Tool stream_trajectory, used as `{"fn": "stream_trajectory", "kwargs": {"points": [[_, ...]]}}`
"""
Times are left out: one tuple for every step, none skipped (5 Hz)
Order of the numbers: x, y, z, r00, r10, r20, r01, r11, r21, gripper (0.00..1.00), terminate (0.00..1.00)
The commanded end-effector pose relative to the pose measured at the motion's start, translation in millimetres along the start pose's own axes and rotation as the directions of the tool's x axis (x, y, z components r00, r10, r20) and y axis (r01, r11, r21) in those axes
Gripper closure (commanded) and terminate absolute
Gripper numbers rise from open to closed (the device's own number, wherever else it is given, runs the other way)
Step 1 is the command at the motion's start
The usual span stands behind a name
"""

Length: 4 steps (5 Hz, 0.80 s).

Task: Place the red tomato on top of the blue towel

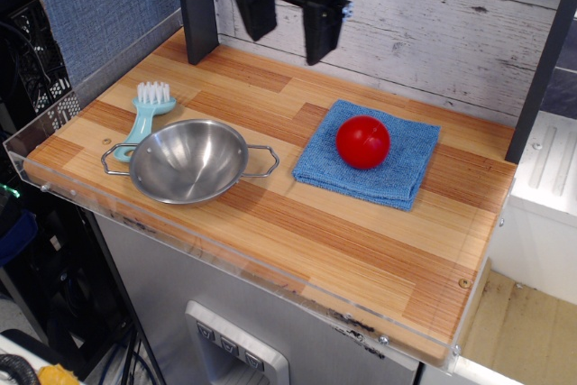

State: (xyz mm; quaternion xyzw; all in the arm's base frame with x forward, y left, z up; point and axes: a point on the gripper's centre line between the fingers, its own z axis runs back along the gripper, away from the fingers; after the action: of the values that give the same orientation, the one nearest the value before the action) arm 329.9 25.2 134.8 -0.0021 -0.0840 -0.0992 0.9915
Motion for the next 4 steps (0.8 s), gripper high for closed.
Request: {"fn": "stream_trajectory", "kwargs": {"points": [[-12.7, 16.0, 9.8, 1.000, 0.022, 0.018, -0.023, 0.998, 0.050, 0.00, 0.00], [-14.2, 22.2, 5.5, 1.000, 0.022, -0.012, -0.022, 0.999, 0.043, 0.00, 0.00], [-14.2, 22.2, 5.5, 1.000, 0.022, -0.012, -0.022, 0.999, 0.043, 0.00, 0.00], [-14.2, 22.2, 5.5, 1.000, 0.022, -0.012, -0.022, 0.999, 0.043, 0.00, 0.00]]}}
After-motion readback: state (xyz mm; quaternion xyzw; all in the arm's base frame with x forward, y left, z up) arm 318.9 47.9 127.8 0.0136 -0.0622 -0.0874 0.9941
